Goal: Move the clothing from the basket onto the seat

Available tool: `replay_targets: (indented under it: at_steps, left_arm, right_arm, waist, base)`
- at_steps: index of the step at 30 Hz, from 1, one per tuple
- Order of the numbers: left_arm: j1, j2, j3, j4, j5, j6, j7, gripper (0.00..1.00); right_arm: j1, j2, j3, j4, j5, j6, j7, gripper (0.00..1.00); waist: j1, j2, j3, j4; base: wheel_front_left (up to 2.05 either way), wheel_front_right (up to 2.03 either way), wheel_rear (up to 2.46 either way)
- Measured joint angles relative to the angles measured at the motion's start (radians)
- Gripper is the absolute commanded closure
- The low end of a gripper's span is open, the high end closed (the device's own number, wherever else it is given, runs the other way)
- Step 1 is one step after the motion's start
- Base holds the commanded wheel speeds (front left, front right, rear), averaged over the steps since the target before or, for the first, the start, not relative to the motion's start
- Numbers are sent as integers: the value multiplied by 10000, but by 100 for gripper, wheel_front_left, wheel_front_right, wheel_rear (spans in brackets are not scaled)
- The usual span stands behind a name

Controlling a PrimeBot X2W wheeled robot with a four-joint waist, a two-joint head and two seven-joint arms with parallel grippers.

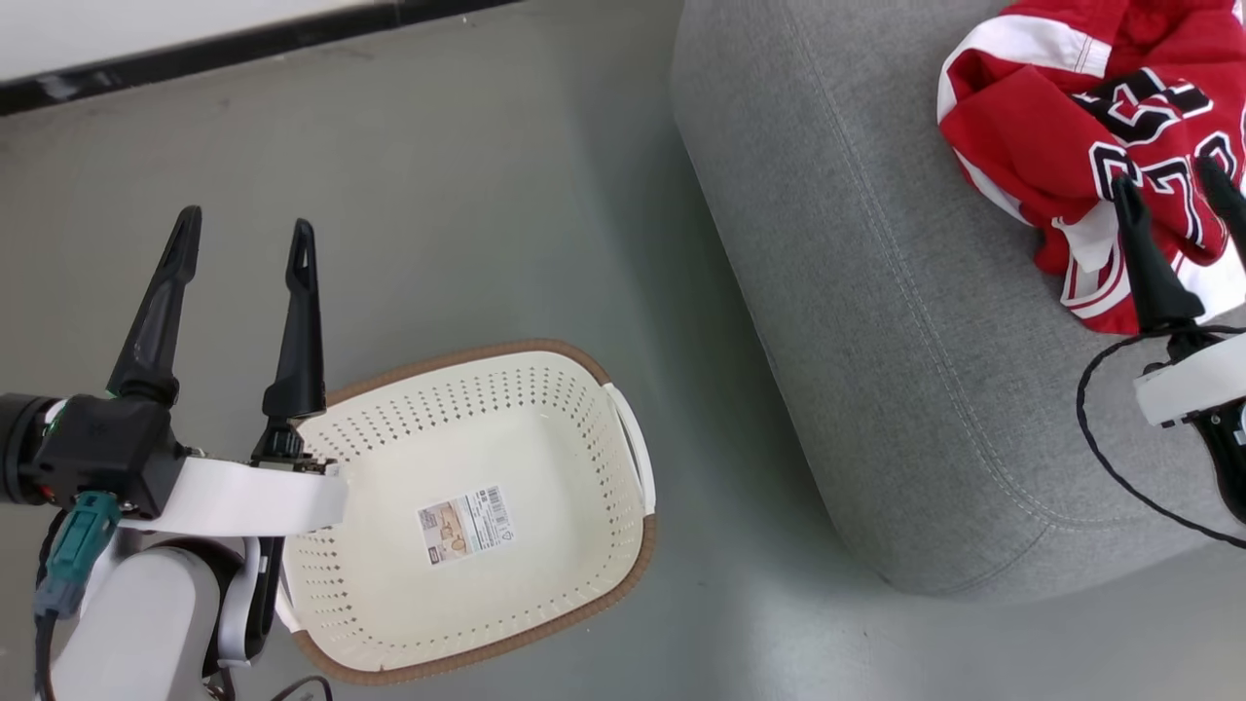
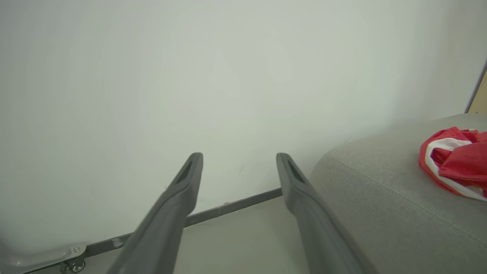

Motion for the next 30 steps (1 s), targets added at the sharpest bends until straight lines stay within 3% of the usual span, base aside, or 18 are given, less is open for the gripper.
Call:
replay_targets:
  at_steps: [12,18,30]
  left_arm:
    - [684,-416,558,366,-322,443,-165,0]
    - [1130,-640,786,468,-387,715,-213,0]
    - [2018,-1034,984,811,-591,821,-221,0]
  right_arm:
    - [16,109,-439,-953,-288,-2,-518,0]
    - [36,570,-523,-1315,-614,-2,-604,0]
    - [872,1670,-800,-1703,-1432,-2,-711,0]
  waist:
    - [0,0,-715,518]
    - [0,0,-1079,924]
    - [0,0,-1905,1873]
  base:
    - [0,0,0]
    - [0,0,0]
    - [0,0,0]
